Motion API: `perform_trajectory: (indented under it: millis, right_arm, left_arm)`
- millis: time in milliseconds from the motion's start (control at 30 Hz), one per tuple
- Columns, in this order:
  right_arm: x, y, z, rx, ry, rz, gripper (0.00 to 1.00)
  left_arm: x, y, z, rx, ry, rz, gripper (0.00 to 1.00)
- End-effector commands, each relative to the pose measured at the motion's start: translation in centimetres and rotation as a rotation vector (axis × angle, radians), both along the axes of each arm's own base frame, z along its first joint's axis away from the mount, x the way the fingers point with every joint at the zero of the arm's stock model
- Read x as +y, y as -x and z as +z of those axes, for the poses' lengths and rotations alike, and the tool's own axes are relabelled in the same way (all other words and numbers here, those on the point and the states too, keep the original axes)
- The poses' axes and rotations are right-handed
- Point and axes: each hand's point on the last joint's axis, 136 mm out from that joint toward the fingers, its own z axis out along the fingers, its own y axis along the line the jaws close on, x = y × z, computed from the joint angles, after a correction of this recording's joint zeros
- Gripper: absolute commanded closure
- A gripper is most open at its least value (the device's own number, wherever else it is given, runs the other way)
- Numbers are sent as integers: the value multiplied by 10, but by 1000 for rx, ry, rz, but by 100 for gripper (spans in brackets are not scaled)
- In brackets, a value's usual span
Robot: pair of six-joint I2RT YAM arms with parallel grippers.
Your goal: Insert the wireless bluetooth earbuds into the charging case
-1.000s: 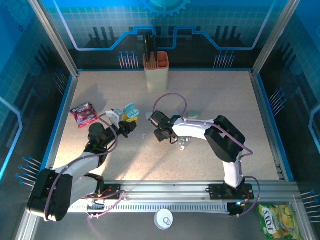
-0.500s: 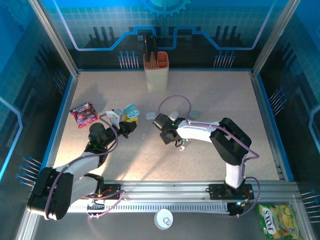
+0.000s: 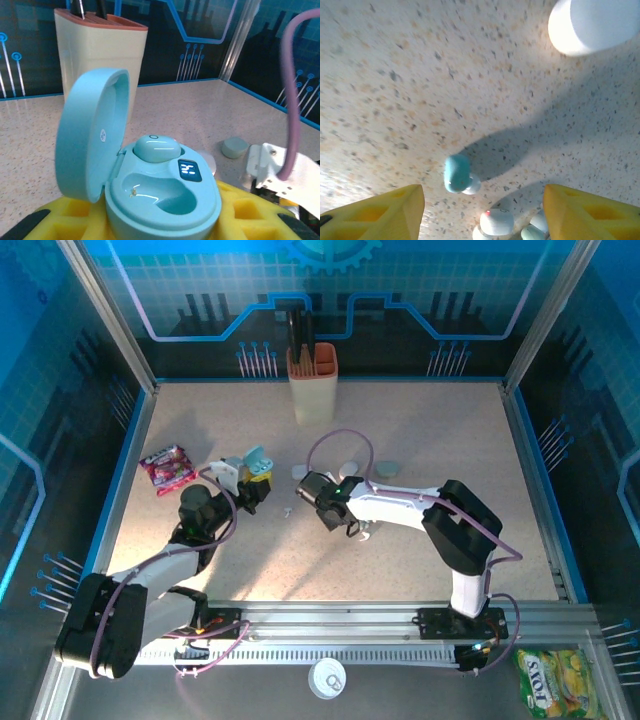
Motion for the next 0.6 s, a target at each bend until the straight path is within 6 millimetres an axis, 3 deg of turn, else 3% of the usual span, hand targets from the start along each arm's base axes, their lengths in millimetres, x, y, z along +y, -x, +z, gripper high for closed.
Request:
perform_trajectory:
  millis: [0, 200, 567]
  right_arm:
    - [3, -5, 11, -50, 5, -56, 38]
    - [-1, -10, 0, -55, 134, -140, 48]
    - [-1, -3, -17, -49, 305, -89, 62]
  left_arm:
    - [12, -14, 11, -34, -20, 61, 77]
    - [29, -25, 13, -27, 39, 104, 77]
    - [31, -25, 10, -12, 61, 98, 77]
